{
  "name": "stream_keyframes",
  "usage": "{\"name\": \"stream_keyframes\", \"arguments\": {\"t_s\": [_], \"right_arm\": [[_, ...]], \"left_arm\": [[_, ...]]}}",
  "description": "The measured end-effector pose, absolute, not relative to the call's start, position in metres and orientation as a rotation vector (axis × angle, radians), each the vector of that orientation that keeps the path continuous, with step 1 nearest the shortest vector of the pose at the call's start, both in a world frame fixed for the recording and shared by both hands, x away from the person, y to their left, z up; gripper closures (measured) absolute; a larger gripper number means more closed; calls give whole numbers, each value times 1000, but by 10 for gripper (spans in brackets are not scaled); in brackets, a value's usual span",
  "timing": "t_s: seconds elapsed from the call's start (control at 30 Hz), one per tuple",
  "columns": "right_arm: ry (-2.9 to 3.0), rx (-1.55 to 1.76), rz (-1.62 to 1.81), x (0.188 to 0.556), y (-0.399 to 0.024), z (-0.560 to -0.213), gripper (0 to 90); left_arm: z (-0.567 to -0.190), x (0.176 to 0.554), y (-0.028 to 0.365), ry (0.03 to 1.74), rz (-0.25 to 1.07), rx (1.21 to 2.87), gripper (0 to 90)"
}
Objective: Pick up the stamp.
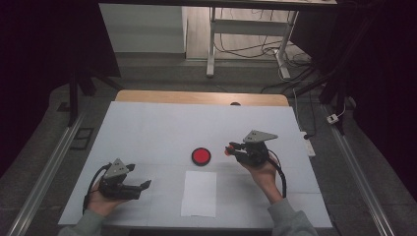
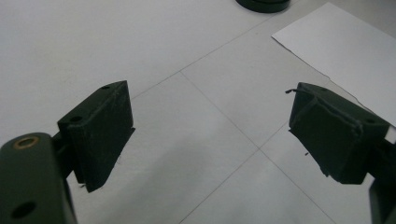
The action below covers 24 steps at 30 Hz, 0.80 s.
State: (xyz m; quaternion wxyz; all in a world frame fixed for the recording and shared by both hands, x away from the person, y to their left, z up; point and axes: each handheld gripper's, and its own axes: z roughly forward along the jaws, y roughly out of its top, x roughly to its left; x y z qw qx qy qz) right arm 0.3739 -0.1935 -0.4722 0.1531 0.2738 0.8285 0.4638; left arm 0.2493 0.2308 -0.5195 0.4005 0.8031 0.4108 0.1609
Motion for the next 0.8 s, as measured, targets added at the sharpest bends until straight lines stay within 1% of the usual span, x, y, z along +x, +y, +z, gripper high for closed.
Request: {"name": "stream_keyframes", "arguments": {"t_s": [0.47, 0.8], "right_arm": [[2379, 756, 1408, 360, -192, -462, 713], [2401, 717, 1457, 349, -183, -458, 713]], "left_arm": [[-520, 249, 230, 1034, 414, 2039, 137], [-520, 249, 230, 1035, 418, 2039, 137]]}}
